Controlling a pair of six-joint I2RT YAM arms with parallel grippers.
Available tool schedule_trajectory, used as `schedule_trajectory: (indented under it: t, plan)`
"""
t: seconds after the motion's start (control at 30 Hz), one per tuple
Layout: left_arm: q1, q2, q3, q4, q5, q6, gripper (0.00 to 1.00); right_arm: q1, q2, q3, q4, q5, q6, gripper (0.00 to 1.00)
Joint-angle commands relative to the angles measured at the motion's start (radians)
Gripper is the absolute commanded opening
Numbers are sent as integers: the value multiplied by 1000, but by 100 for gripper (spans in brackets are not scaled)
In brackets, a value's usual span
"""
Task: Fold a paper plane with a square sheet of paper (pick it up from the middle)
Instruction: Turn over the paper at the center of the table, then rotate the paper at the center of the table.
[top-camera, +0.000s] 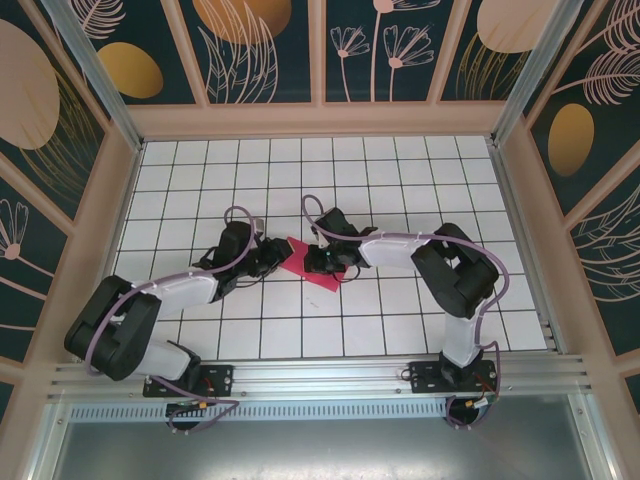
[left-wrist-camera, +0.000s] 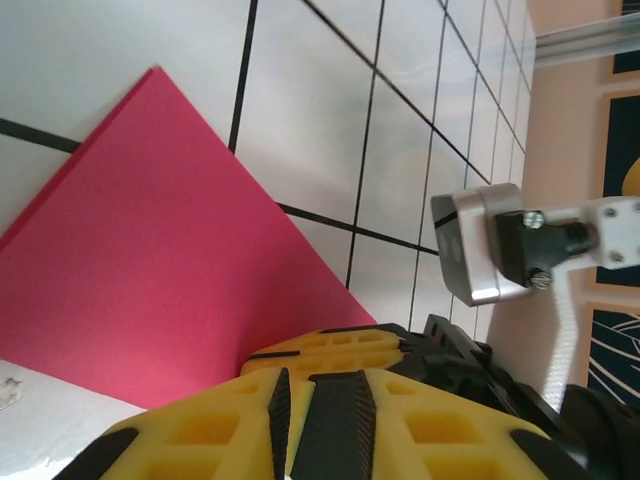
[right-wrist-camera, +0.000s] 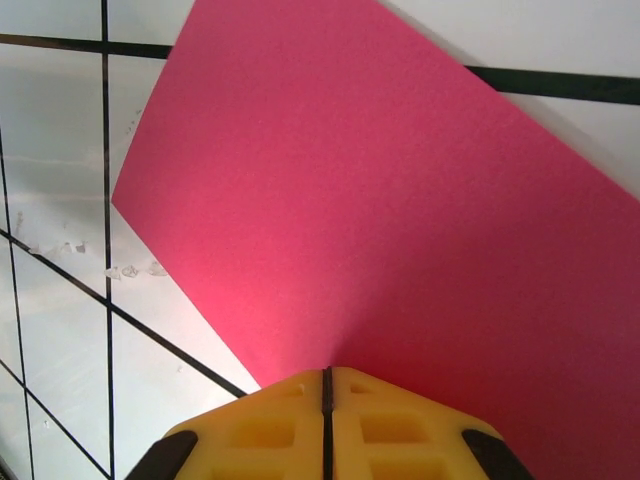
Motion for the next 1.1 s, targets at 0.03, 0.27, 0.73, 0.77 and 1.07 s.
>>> schedule_trajectory:
  t: [0.03, 0.27, 0.73, 0.77, 1.07]
  plan:
    - [-10, 111, 53, 39, 23, -5, 21, 1, 14, -15, -1, 31, 8, 10]
    - [-10, 227, 32, 75, -12, -15, 14, 2, -103, -36, 54, -49, 17, 11]
    - [-11, 234, 20, 74, -12, 9, 15, 16, -25, -89, 123, -139, 37, 11]
    - [-10, 233, 18, 72, -13, 9, 15, 15, -13, -86, 111, -132, 39, 11]
    - [-10, 231, 25, 54, -20, 26, 16, 19, -18, -104, 55, -94, 17, 13]
